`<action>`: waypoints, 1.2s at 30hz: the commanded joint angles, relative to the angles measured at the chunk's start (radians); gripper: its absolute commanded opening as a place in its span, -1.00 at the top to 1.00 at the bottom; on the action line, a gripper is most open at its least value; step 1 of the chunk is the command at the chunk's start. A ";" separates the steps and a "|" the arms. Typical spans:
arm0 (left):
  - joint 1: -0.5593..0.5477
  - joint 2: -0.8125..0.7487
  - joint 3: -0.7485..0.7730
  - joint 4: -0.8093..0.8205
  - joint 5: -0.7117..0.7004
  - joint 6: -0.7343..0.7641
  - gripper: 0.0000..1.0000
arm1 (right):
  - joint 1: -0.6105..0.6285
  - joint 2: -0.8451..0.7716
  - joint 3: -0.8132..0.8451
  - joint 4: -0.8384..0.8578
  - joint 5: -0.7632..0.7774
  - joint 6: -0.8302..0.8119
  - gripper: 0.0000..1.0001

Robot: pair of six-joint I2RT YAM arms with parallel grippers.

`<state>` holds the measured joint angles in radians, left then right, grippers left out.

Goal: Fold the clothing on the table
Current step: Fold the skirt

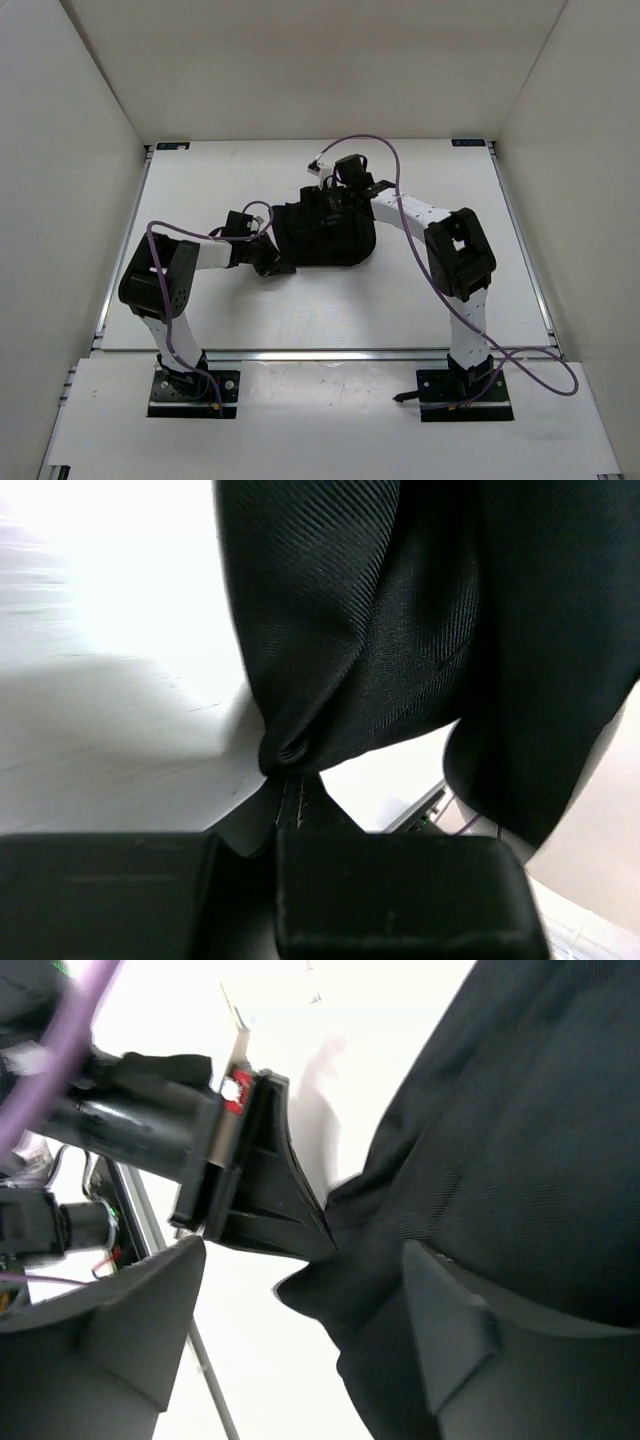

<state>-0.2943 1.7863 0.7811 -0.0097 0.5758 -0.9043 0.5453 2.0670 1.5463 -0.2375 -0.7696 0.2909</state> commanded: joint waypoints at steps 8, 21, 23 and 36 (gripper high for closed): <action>0.027 -0.139 0.037 0.143 0.128 -0.088 0.91 | -0.142 -0.289 -0.004 0.040 0.084 0.002 -0.95; -0.012 -0.058 0.101 0.189 0.033 -0.149 -0.79 | -0.288 -0.348 -0.330 -0.063 0.300 -0.064 0.17; -0.023 -0.038 0.084 0.214 0.029 -0.177 -0.79 | -0.286 -0.320 -0.333 -0.054 0.296 -0.049 0.25; 0.021 -0.094 -0.120 0.654 -0.004 -0.488 -0.97 | -0.223 -0.222 -0.292 -0.014 0.256 -0.056 0.55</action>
<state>-0.2768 1.7420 0.6880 0.4797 0.5953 -1.2961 0.3088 1.8324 1.2110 -0.2974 -0.4953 0.2497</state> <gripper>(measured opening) 0.983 0.228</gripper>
